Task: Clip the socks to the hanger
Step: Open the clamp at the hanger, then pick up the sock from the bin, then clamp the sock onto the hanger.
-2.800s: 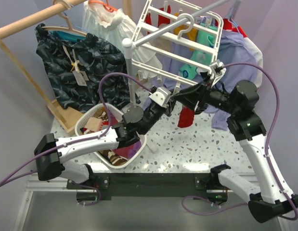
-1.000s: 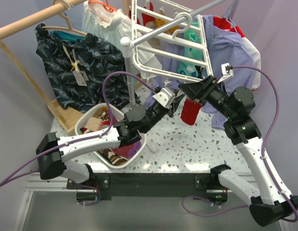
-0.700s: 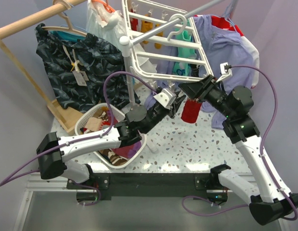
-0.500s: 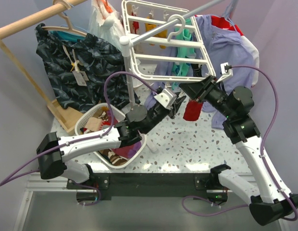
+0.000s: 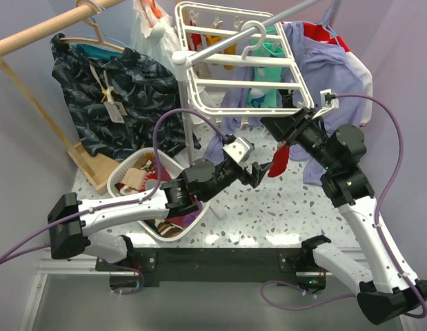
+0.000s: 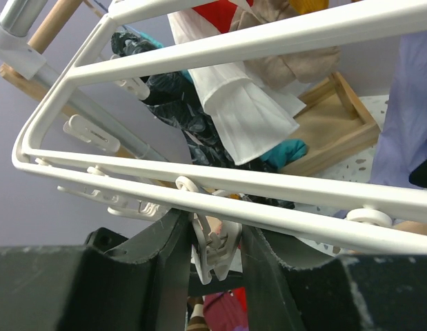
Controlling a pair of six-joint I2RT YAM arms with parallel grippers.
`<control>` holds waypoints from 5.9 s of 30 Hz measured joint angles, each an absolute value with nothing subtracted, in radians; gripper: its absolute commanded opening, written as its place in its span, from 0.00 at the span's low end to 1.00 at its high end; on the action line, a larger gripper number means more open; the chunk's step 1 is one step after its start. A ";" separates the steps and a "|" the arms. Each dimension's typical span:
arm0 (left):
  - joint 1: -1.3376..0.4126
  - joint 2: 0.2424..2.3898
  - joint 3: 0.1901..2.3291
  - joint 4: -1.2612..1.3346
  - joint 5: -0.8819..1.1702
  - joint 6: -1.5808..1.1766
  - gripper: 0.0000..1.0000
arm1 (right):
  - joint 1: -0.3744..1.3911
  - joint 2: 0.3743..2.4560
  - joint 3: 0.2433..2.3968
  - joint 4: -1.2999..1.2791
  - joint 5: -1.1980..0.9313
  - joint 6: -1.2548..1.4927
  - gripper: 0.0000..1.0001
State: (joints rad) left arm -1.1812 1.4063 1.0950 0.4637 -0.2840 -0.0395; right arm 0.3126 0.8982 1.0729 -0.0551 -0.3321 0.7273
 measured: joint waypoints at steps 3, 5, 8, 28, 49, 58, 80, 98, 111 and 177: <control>-1.183 1.350 1.037 0.403 -0.314 -0.099 0.92 | 0.313 0.895 1.073 -0.055 -0.327 0.713 0.06; -1.183 1.304 0.999 0.351 -0.342 -0.157 0.98 | 0.313 0.894 1.073 -0.055 -0.323 0.702 0.05; -1.182 1.222 0.944 0.255 -0.391 -0.266 1.00 | 0.313 0.894 1.073 -0.056 -0.317 0.687 0.04; -0.724 0.885 0.735 -0.693 -0.595 -0.932 0.95 | 0.313 0.897 1.063 -0.064 -0.300 0.628 0.06; -0.289 1.147 0.669 -0.466 -0.583 -0.741 0.52 | 0.313 0.905 1.059 -0.063 -0.304 0.620 0.08; -0.288 1.269 0.643 -0.393 -0.580 -0.795 0.34 | 0.313 0.905 1.042 -0.058 -0.305 0.620 0.08; -0.472 1.119 0.830 -0.603 -0.821 -0.730 0.01 | 0.313 0.905 1.039 -0.054 -0.304 0.617 0.08; -0.544 0.883 1.023 -0.665 -0.908 -0.381 0.01 | 0.313 0.905 1.046 -0.064 -0.304 0.609 0.08; -0.545 0.670 0.963 -0.572 -0.546 -0.188 0.00 | 0.313 0.905 1.058 -0.082 -0.304 0.607 0.08; -1.063 1.270 0.932 0.508 -0.019 0.412 0.00 | 0.307 0.981 1.151 -0.110 -0.476 0.567 0.09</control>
